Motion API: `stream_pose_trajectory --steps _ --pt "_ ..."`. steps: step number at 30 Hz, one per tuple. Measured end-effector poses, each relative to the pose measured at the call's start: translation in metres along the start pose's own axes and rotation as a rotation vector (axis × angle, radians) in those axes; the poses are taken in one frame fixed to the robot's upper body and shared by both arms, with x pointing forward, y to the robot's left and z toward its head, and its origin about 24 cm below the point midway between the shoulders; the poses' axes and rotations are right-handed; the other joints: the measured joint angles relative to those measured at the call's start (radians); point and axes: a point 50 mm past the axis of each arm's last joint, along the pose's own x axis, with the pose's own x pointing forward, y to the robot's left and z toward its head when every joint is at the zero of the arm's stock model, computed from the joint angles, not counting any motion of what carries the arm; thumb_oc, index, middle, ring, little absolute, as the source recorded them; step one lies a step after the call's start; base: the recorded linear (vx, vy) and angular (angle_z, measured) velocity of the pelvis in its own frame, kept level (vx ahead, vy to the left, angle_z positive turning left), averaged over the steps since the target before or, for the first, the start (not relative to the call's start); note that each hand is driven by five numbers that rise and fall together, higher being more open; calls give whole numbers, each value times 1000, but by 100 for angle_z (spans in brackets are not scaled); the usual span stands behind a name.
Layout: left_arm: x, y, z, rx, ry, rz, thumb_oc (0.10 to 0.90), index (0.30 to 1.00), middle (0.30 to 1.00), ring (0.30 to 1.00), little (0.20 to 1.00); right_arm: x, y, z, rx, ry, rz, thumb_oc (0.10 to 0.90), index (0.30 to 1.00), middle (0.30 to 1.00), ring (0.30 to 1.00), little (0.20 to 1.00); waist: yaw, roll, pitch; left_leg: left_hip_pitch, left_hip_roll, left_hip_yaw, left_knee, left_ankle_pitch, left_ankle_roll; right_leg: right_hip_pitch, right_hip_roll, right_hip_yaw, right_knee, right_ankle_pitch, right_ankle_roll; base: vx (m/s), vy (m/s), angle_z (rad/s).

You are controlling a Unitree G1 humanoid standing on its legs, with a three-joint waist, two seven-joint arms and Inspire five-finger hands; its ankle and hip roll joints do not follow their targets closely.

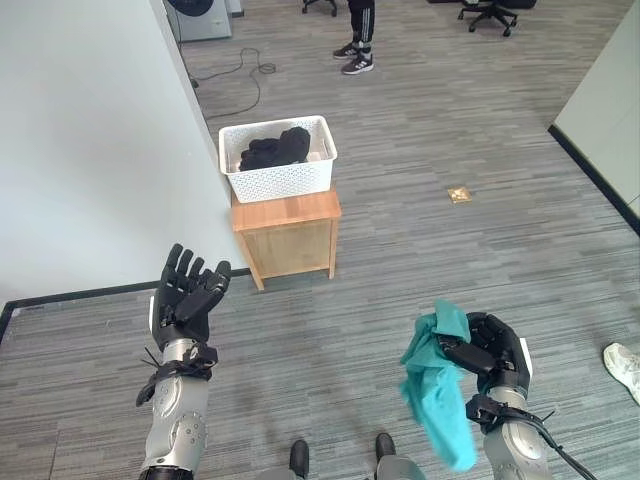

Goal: Pick up bed clothes into laundry basket.

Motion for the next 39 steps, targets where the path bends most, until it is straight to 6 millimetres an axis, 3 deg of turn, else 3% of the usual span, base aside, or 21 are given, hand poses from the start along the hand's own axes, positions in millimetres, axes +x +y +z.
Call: stream_pose_trajectory --steps 8,14,15,19,23,26,29,30,31,35,39 --pt "-21 1 -37 -29 172 -6 800 900 900 900 900 17 5 21 56 -89 -1 400 300 300 300 300 9 1 -1 34 34 -15 -40 10 -15 36 36 -23 -21 2 -8 42 -33 6" --pt "-20 8 -30 -36 142 19 800 900 900 900 900 16 4 21 55 -86 -2 400 300 300 300 300 13 3 -2 49 36 -27 -47 10 -16 58 36 -26 -30 1 -9 13 -18 5" --pt "-18 6 -24 -42 120 10 800 900 900 900 900 16 5 21 54 -86 -2 400 300 300 300 300 13 18 -24 50 41 -28 -48 12 -18 61 40 -25 -38 5 -14 33 34 5" --pt "-12 15 -29 72 148 49 800 900 900 900 900 18 -21 3 121 -23 -140 400 300 300 300 300 17 20 -32 46 43 -3 -51 12 -19 64 32 -63 -34 5 -16 48 67 10" --pt "-10 32 -20 85 116 124 800 900 900 900 900 19 -47 5 74 -6 -221 400 300 300 300 300 18 20 -32 44 43 -1 -63 14 -20 64 28 -78 -40 6 -17 34 36 6" --pt "-8 40 -13 107 103 146 800 900 900 900 900 25 -61 22 -22 -20 -202 400 300 300 300 300 37 20 -32 36 42 0 -64 14 -20 67 27 -80 -59 8 -19 8 27 0" --pt "-4 47 -2 147 78 148 800 900 900 900 900 49 -75 71 -206 -101 -143 400 300 300 300 300 69 7 -28 18 44 -2 -63 19 -24 66 29 -89 -99 36 -22 9 41 3" --pt "-5 49 -1 150 75 153 800 900 900 900 900 54 -72 79 -221 -118 -131 400 300 300 300 300 76 -4 -26 12 44 -3 -62 19 -24 65 30 -91 -106 43 -28 50 77 1" --pt "-6 53 1 150 71 169 800 900 900 900 900 63 -65 101 -252 -177 -85 400 300 300 300 300 82 -7 -27 5 47 -1 -65 20 -26 62 33 -91 -121 50 -28 53 53 -3" --pt "-11 63 1 156 80 204 800 900 900 900 900 83 -36 140 -319 -292 19 400 300 300 300 300 107 -44 -20 -1 55 22 -72 24 -30 37 38 -81 -112 52 -29 28 92 -12" --pt "-12 68 -1 166 96 223 800 900 900 900 900 82 -15 154 -344 -368 84 400 300 300 300 300 119 -40 4 -6 58 41 -62 18 -14 -81 39 -71 116 27 6 145 51 -7"
